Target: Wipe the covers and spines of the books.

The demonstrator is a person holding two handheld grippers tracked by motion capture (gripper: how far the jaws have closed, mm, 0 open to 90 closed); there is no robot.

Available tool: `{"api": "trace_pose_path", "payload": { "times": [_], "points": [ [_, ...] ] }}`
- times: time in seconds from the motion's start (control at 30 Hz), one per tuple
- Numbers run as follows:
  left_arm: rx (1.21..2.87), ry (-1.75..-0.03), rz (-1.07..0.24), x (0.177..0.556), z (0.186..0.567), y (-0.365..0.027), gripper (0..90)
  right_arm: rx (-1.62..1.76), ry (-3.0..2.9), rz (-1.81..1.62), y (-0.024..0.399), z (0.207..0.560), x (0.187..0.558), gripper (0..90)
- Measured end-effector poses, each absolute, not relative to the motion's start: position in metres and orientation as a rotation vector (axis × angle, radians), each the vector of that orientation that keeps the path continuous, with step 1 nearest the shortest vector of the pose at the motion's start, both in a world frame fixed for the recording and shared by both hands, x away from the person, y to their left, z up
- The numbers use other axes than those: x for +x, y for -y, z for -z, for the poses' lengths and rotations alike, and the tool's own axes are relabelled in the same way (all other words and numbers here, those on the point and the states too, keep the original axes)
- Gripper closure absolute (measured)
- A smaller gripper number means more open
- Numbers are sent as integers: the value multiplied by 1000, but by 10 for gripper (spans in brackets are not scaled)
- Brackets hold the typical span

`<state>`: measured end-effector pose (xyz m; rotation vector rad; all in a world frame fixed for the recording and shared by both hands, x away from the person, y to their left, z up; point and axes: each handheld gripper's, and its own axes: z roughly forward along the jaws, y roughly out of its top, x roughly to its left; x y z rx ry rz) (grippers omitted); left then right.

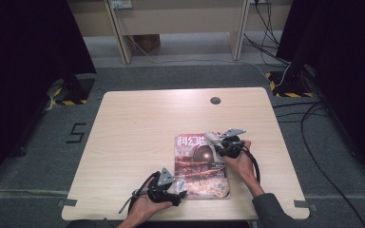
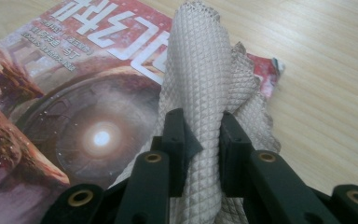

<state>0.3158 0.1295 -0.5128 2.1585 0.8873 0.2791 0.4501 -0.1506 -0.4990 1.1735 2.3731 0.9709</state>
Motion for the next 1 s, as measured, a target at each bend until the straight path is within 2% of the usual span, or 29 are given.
{"api": "trace_pose_path", "payload": {
  "times": [0.4, 0.77, 1.0],
  "points": [
    [2160, -885, -281, 316, 512, -130, 255, 1054, -2490, -1027, 115, 500, 431, 766],
    [2141, -911, -258, 311, 505, -144, 248, 1135, -2440, -1025, 125, 500, 441, 761],
    [2139, -916, -252, 301, 504, -154, 246, 1046, -2496, -1029, 101, 500, 433, 762]
  ]
}}
